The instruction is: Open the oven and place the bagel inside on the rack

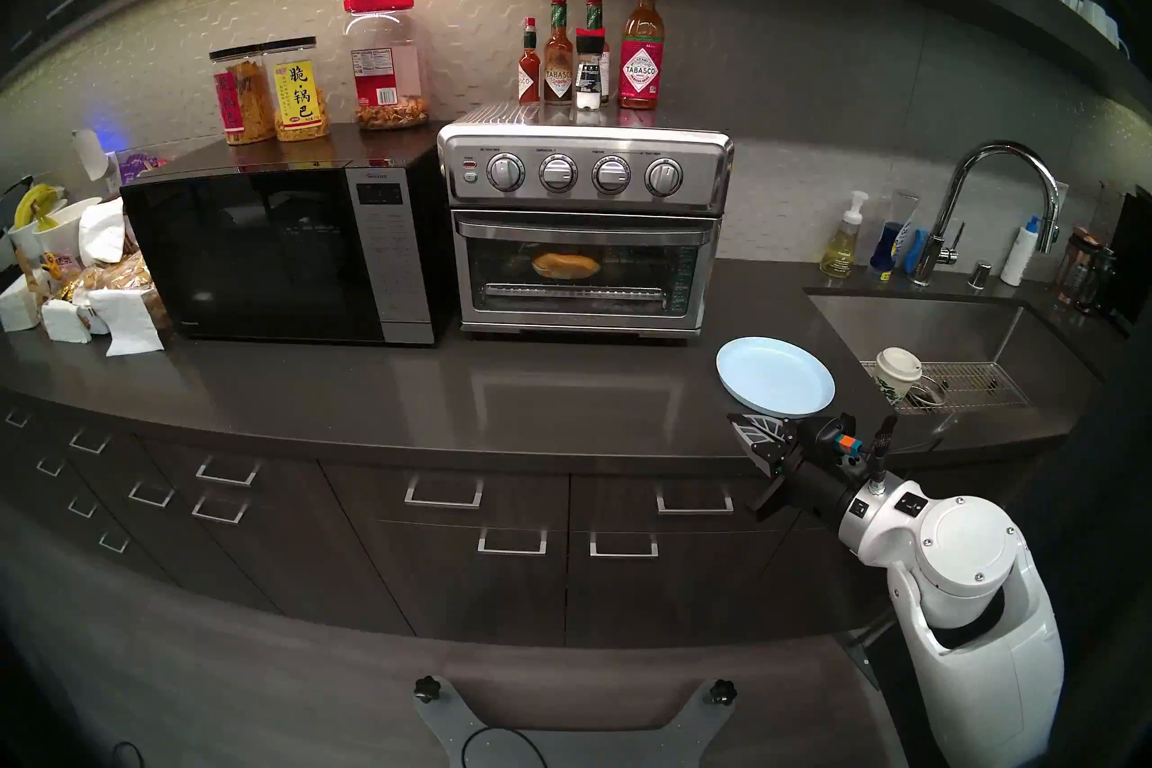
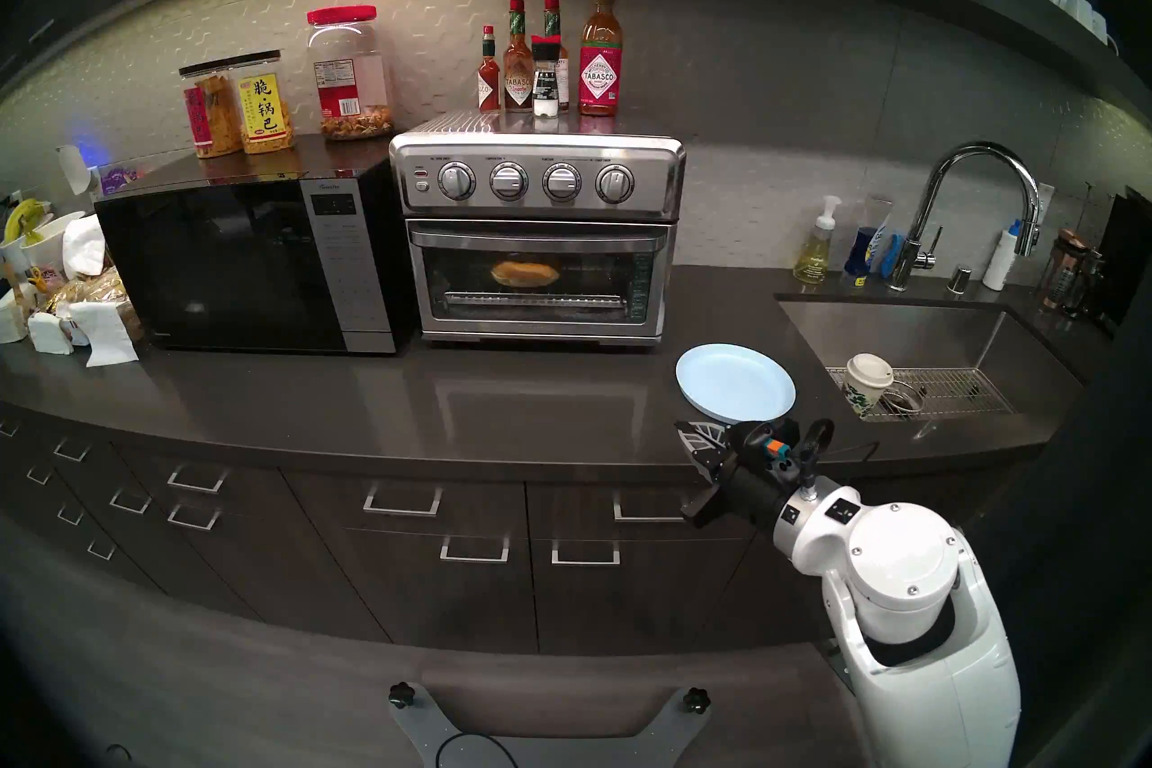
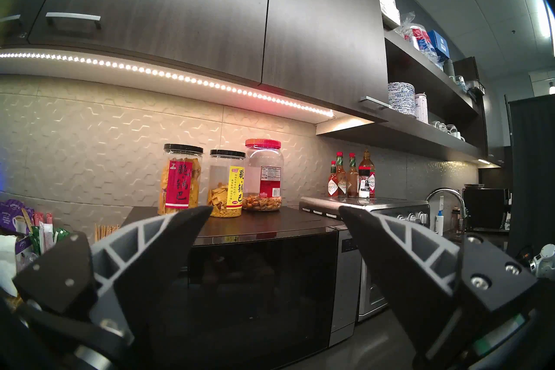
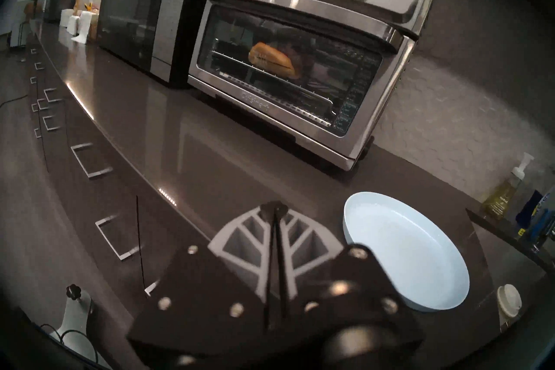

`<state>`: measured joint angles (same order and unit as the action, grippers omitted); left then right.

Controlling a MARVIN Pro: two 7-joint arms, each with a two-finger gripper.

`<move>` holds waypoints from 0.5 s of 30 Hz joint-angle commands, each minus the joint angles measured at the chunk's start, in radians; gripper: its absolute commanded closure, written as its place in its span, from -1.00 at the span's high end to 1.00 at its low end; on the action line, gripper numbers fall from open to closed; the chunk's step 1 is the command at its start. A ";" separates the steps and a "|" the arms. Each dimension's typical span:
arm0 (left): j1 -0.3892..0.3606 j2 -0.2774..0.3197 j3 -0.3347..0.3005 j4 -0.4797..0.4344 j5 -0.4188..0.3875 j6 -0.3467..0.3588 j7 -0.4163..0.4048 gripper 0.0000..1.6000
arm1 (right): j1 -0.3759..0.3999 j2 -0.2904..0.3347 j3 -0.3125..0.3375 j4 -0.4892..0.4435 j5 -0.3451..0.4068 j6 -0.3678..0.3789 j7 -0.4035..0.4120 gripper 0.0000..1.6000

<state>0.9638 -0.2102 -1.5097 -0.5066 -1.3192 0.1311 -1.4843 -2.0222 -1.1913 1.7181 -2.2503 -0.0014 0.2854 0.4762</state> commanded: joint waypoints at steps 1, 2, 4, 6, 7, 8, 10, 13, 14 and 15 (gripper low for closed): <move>-0.006 0.012 -0.009 -0.003 -0.007 0.000 0.001 1.00 | -0.050 -0.053 -0.003 -0.018 0.003 -0.124 -0.045 -0.46; -0.006 0.012 -0.009 -0.002 -0.007 0.000 0.001 1.00 | -0.053 -0.056 -0.004 -0.017 0.002 -0.134 -0.049 -0.46; -0.006 0.012 -0.009 -0.002 -0.007 0.000 0.001 1.00 | -0.059 -0.061 -0.004 -0.013 0.001 -0.159 -0.056 -0.46; -0.006 0.012 -0.009 -0.002 -0.007 0.000 0.001 1.00 | -0.067 -0.066 -0.004 -0.006 0.001 -0.200 -0.064 -0.46; -0.006 0.012 -0.009 -0.002 -0.007 0.000 0.001 1.00 | -0.069 -0.068 -0.004 -0.004 0.000 -0.209 -0.067 -0.46; -0.006 0.012 -0.009 -0.002 -0.007 0.000 0.001 1.00 | -0.074 -0.071 -0.004 0.003 0.000 -0.240 -0.072 -0.46; -0.006 0.012 -0.009 -0.002 -0.007 0.000 0.001 1.00 | -0.077 -0.073 -0.004 0.007 0.000 -0.262 -0.075 -0.46; -0.006 0.012 -0.009 -0.001 -0.007 0.000 0.001 1.00 | -0.084 -0.077 -0.004 0.020 0.000 -0.314 -0.082 -0.46; -0.006 0.012 -0.009 -0.001 -0.008 0.000 0.001 1.00 | -0.084 -0.078 -0.005 0.021 -0.001 -0.316 -0.083 -0.46; -0.006 0.012 -0.009 -0.001 -0.008 0.000 0.001 1.00 | -0.087 -0.079 -0.005 0.028 -0.001 -0.345 -0.085 -0.46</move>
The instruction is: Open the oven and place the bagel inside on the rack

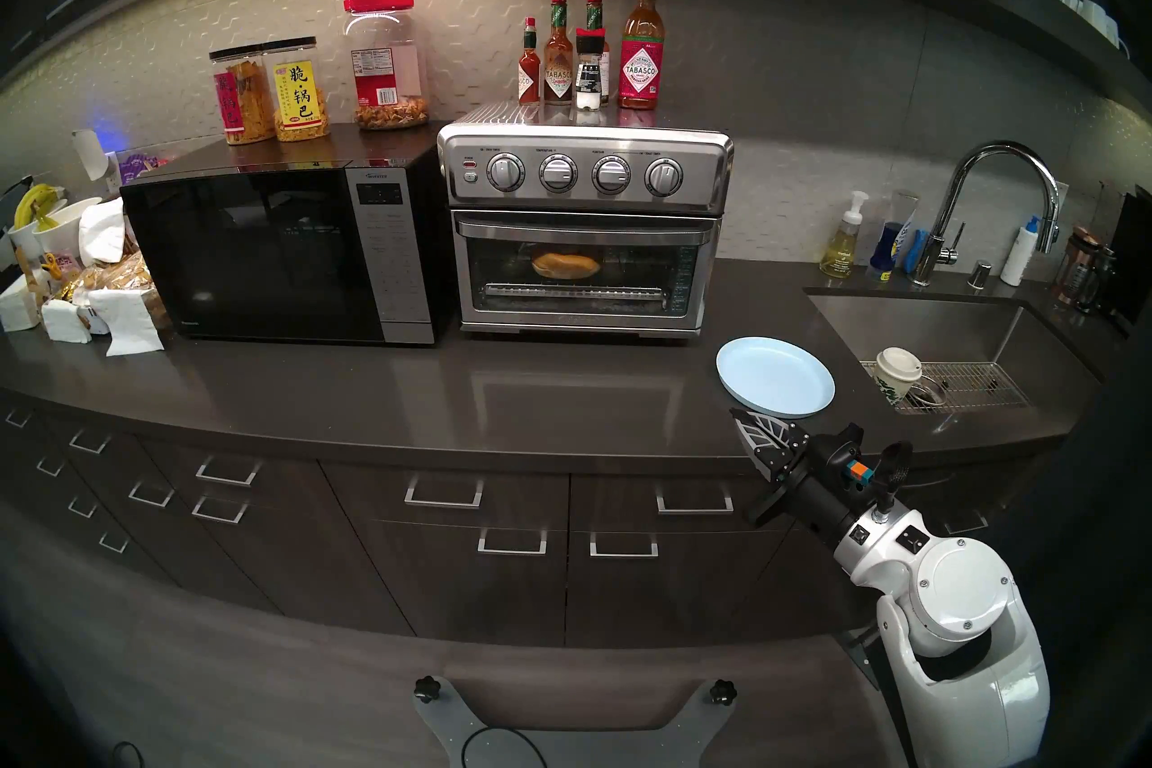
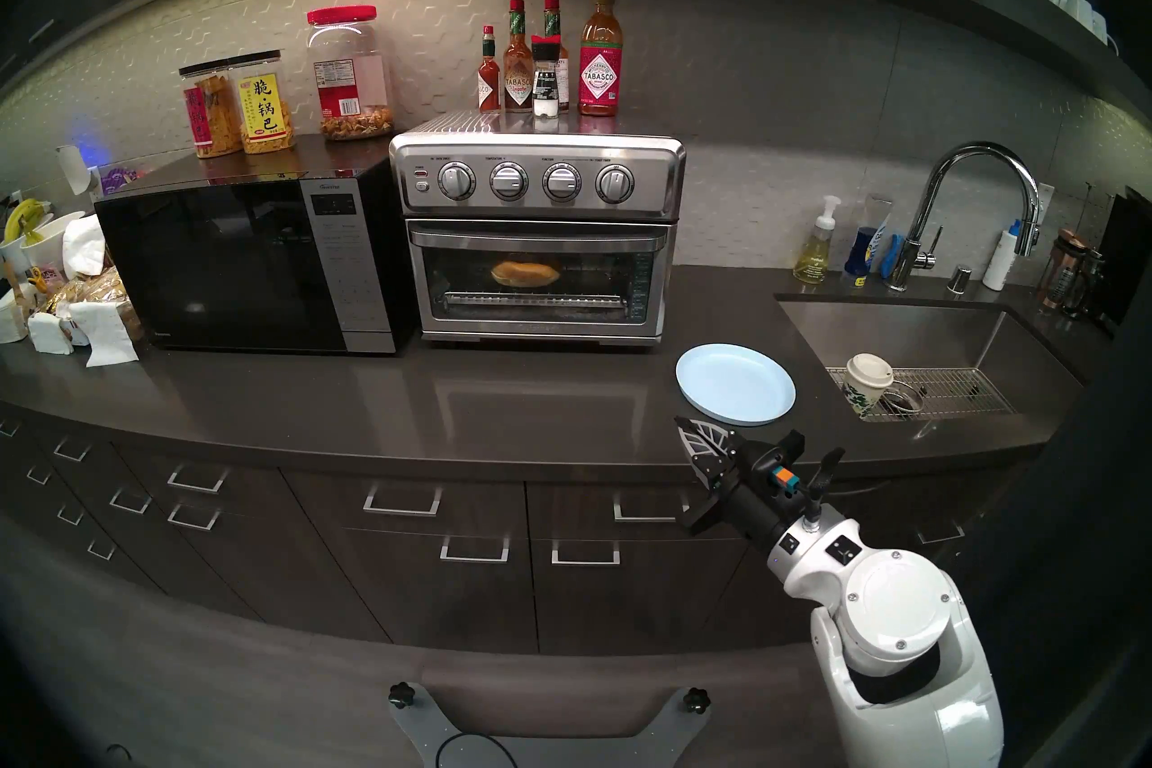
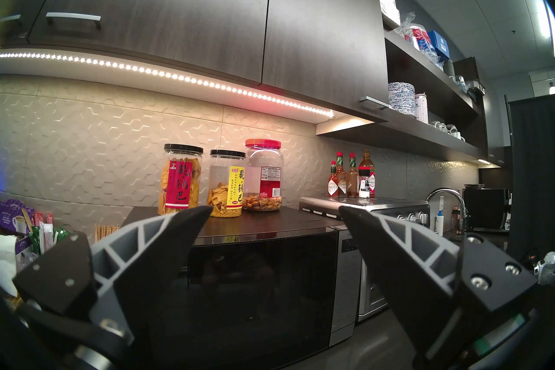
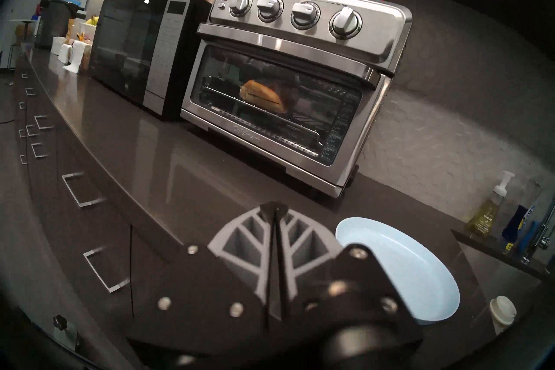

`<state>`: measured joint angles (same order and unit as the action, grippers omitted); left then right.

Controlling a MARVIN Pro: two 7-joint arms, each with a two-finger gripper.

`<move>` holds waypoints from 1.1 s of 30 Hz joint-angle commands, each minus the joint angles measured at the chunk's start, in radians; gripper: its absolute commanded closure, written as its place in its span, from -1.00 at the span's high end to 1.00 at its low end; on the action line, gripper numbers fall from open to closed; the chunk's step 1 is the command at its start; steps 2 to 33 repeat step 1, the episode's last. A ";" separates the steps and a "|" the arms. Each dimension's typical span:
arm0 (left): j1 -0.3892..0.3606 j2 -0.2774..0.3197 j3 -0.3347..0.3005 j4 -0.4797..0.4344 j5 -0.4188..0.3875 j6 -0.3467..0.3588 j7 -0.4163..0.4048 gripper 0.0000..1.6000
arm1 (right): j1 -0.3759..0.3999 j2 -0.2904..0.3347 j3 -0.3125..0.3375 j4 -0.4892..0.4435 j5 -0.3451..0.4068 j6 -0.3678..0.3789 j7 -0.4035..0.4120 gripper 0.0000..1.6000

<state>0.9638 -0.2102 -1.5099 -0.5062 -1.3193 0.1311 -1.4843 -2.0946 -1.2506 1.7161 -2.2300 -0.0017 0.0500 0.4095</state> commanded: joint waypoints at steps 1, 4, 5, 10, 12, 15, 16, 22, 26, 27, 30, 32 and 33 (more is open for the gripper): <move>-0.006 0.012 -0.009 -0.002 -0.007 0.000 0.001 1.00 | -0.015 -0.020 -0.003 0.010 0.000 -0.117 -0.020 -0.46; -0.006 0.012 -0.009 -0.002 -0.007 0.000 0.001 1.00 | -0.015 -0.020 -0.003 0.010 0.000 -0.117 -0.020 -0.46; -0.006 0.012 -0.009 -0.002 -0.007 0.000 0.001 1.00 | -0.015 -0.020 -0.003 0.010 0.000 -0.117 -0.020 -0.46; -0.006 0.012 -0.009 -0.002 -0.007 0.000 0.001 1.00 | -0.015 -0.020 -0.003 0.010 0.000 -0.117 -0.020 -0.46; -0.006 0.012 -0.009 -0.002 -0.007 0.000 0.001 1.00 | -0.015 -0.020 -0.003 0.010 0.000 -0.117 -0.020 -0.46; -0.006 0.012 -0.009 -0.002 -0.007 0.000 0.001 1.00 | -0.015 -0.020 -0.003 0.010 0.000 -0.117 -0.020 -0.46; -0.006 0.012 -0.009 -0.002 -0.007 0.000 0.001 1.00 | -0.015 -0.020 -0.003 0.010 0.000 -0.117 -0.020 -0.46; -0.006 0.012 -0.009 -0.002 -0.007 0.000 0.001 1.00 | -0.015 -0.020 -0.003 0.010 0.000 -0.117 -0.020 -0.46; -0.006 0.012 -0.009 -0.002 -0.007 0.000 0.001 1.00 | -0.015 -0.020 -0.003 0.010 0.000 -0.117 -0.020 -0.46; -0.006 0.012 -0.009 -0.002 -0.007 0.000 0.001 1.00 | -0.015 -0.020 -0.003 0.010 0.000 -0.117 -0.020 -0.46; -0.006 0.012 -0.009 -0.002 -0.007 0.000 0.001 1.00 | -0.015 -0.020 -0.003 0.010 0.000 -0.117 -0.020 -0.46; -0.006 0.012 -0.009 -0.002 -0.007 0.000 0.001 1.00 | -0.015 -0.020 -0.003 0.010 0.000 -0.117 -0.020 -0.46; -0.006 0.012 -0.009 -0.002 -0.007 0.000 0.001 1.00 | -0.015 -0.020 -0.003 0.010 0.000 -0.117 -0.020 -0.46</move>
